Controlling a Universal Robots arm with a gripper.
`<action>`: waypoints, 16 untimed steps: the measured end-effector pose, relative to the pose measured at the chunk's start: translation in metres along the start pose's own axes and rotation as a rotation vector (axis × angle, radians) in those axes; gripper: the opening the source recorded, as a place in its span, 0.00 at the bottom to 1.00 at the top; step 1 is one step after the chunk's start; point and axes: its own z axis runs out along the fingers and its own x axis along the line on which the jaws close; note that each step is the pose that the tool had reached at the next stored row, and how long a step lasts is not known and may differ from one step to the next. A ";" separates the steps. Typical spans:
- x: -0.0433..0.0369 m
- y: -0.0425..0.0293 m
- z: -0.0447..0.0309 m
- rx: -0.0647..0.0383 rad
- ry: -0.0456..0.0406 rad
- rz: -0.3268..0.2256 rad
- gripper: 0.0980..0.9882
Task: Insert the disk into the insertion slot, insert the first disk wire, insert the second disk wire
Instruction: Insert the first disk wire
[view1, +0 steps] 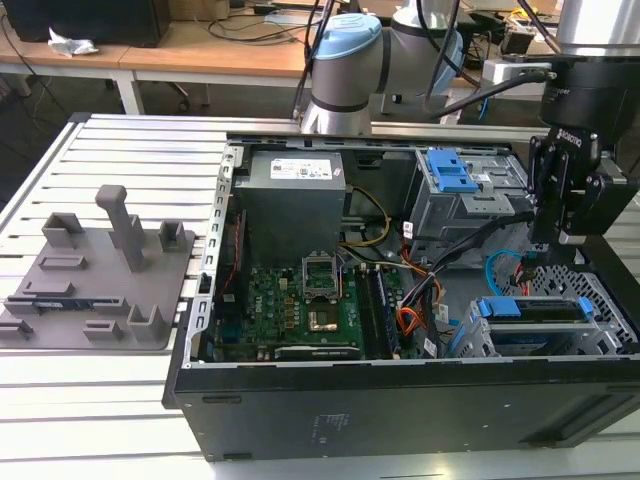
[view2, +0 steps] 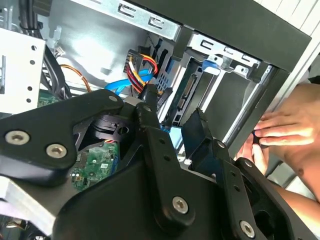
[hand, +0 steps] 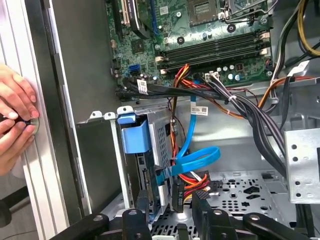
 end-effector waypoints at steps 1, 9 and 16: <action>-0.0005 0.0001 0.0006 0.000 0.0045 0.002 0.42; -0.0099 0.0019 0.0026 0.006 0.0424 0.008 0.42; -0.0135 0.0032 0.0056 0.007 0.0506 0.008 0.40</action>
